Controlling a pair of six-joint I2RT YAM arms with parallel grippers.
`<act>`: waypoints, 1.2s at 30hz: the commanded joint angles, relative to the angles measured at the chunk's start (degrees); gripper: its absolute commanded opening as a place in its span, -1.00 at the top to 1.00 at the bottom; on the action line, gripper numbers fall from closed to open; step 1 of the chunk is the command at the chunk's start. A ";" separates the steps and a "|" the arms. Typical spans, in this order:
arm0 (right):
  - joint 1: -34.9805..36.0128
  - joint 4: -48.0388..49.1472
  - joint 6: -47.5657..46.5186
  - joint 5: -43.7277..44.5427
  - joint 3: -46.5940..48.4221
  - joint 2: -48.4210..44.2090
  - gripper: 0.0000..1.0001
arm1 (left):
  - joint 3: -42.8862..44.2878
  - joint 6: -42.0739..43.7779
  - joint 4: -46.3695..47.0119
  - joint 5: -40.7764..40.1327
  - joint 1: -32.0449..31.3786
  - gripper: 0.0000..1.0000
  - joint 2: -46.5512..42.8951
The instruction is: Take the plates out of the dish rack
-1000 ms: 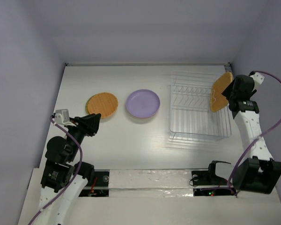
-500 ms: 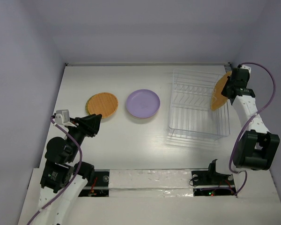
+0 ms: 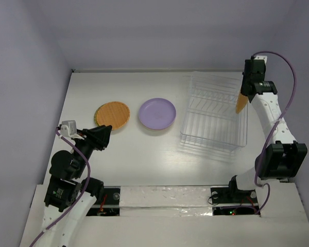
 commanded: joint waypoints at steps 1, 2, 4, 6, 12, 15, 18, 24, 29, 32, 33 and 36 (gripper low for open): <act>2.24 -0.54 -1.73 4.14 6.81 0.68 1.00 | 1.13 -0.27 2.09 -0.08 -0.40 0.33 0.01; 3.20 -0.63 -1.65 6.41 6.90 0.60 1.00 | 1.13 -0.27 2.00 -0.17 -0.40 0.33 0.09; 3.74 -0.46 -1.65 9.24 6.98 -0.01 1.00 | 1.13 -0.27 2.00 -0.09 -0.40 0.33 0.44; 4.97 -0.89 -1.47 11.70 7.51 -1.50 1.00 | 1.04 -0.27 2.00 0.09 -0.40 0.33 0.53; 7.51 -3.71 2.74 10.31 11.11 -7.12 1.00 | 1.04 -0.36 2.09 -0.17 -0.40 0.33 0.71; 12.85 -2.05 3.98 6.01 10.77 -11.42 1.00 | 1.04 -0.36 2.00 -0.26 -0.40 0.33 1.06; 18.23 1.21 5.73 3.46 9.45 -13.63 1.00 | 1.13 -0.36 1.83 -0.44 0.21 0.33 1.68; 30.62 15.69 16.71 -8.05 3.65 -14.52 1.00 | 1.04 -0.27 1.83 -0.61 1.53 0.33 2.20; 38.00 37.31 29.78 -20.51 -1.01 -5.07 1.00 | 1.04 -0.45 2.00 -0.88 2.58 0.33 2.20; 41.61 46.18 35.07 -24.57 2.92 5.90 1.00 | 0.95 -0.45 2.09 -1.23 3.11 0.33 2.03; 43.62 47.17 36.40 -25.28 4.86 9.00 1.00 | 0.87 -0.36 2.09 -1.40 3.12 0.33 1.94; 45.92 50.42 40.88 -27.22 11.98 19.53 1.00 | 0.87 -0.53 2.18 -1.75 3.12 0.33 1.77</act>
